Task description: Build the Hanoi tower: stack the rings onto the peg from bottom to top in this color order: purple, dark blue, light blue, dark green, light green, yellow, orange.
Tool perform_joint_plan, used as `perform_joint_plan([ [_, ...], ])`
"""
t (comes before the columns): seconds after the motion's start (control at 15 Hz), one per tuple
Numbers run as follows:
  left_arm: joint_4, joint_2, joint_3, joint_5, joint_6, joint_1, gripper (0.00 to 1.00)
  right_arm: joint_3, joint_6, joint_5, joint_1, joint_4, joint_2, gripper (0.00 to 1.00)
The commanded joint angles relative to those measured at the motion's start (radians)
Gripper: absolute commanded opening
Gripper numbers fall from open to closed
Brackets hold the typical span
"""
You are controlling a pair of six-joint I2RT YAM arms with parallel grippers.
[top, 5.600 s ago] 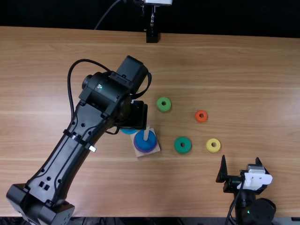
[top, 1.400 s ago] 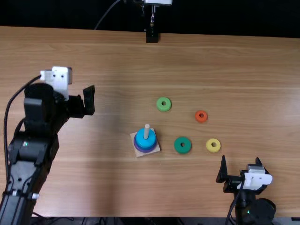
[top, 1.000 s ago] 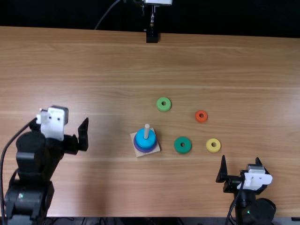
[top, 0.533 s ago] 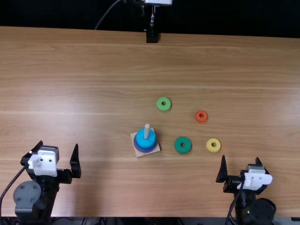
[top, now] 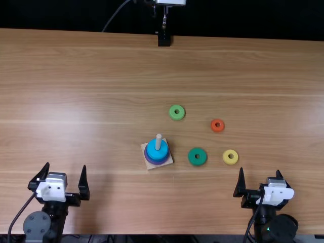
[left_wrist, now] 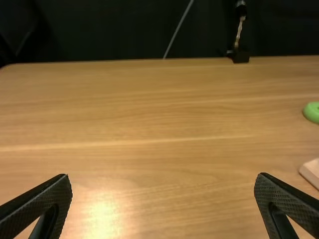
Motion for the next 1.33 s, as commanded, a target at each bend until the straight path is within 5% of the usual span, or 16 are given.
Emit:
perform_joint_plan([
  [0.0,-0.015,-0.021,-0.064,-0.003,0.008,-0.014,1.00,-0.063,0.001,0.014,-0.007,-0.066,-0.013,1.00],
  [0.53,-0.149,-0.048,-0.064,0.003,-0.001,-0.012,1.00,-0.063,0.001,0.014,-0.007,-0.066,-0.013,1.00],
  [0.73,-0.306,-0.048,-0.064,0.005,-0.003,-0.015,1.00,-0.063,0.001,0.014,-0.007,-0.066,-0.013,1.00],
  [1.27,-0.306,-0.048,-0.064,0.005,-0.003,-0.014,1.00,-0.063,0.001,0.014,-0.007,-0.066,-0.013,1.00],
])
